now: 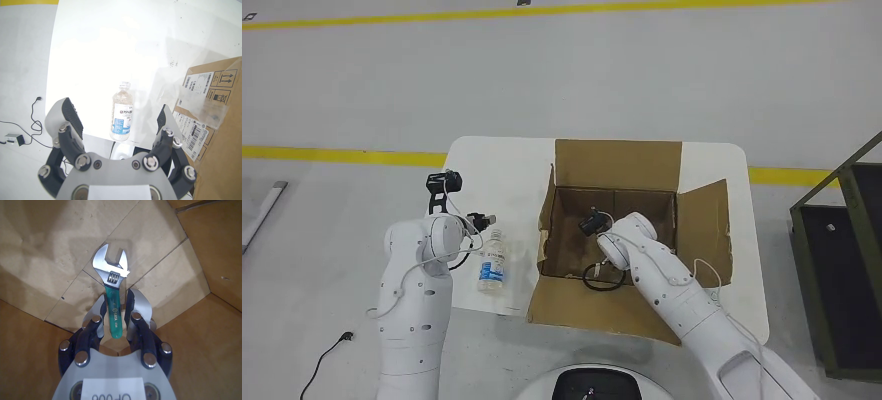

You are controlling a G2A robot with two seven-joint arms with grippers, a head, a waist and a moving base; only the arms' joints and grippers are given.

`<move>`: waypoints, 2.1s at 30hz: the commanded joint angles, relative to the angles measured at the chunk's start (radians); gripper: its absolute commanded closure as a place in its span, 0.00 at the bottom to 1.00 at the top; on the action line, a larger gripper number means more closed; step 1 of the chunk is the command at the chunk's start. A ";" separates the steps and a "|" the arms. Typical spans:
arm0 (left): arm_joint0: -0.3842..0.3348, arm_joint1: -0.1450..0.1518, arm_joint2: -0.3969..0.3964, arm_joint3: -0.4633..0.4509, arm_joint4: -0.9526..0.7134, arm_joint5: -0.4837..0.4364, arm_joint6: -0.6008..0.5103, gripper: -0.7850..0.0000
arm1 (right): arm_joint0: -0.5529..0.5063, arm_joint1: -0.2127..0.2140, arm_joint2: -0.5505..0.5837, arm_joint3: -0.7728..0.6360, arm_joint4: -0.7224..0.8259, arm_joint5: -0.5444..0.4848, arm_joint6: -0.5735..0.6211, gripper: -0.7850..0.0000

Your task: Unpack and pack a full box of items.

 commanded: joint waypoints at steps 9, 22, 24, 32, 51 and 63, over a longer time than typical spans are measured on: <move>0.000 0.000 0.000 0.000 0.000 0.000 0.000 0.00 | 0.010 -0.015 -0.006 0.046 0.012 -0.003 -0.012 0.73; 0.000 0.000 0.000 0.000 0.000 0.000 0.000 0.00 | 0.018 -0.022 0.015 0.022 0.026 -0.016 -0.012 1.00; 0.000 0.000 0.000 0.000 0.000 0.000 0.000 0.00 | 0.015 -0.019 0.028 -0.004 0.031 -0.016 -0.008 1.00; 0.000 0.000 0.000 0.000 0.000 0.000 0.000 0.00 | -0.038 0.004 0.107 -0.206 0.044 -0.018 0.026 1.00; 0.000 0.000 0.000 0.000 0.000 0.000 0.000 0.00 | -0.312 0.063 0.476 -0.722 0.447 -0.063 -0.123 1.00; 0.000 0.000 0.000 0.000 0.000 0.000 0.000 0.00 | -0.345 0.078 0.529 -0.727 0.579 -0.127 -0.191 1.00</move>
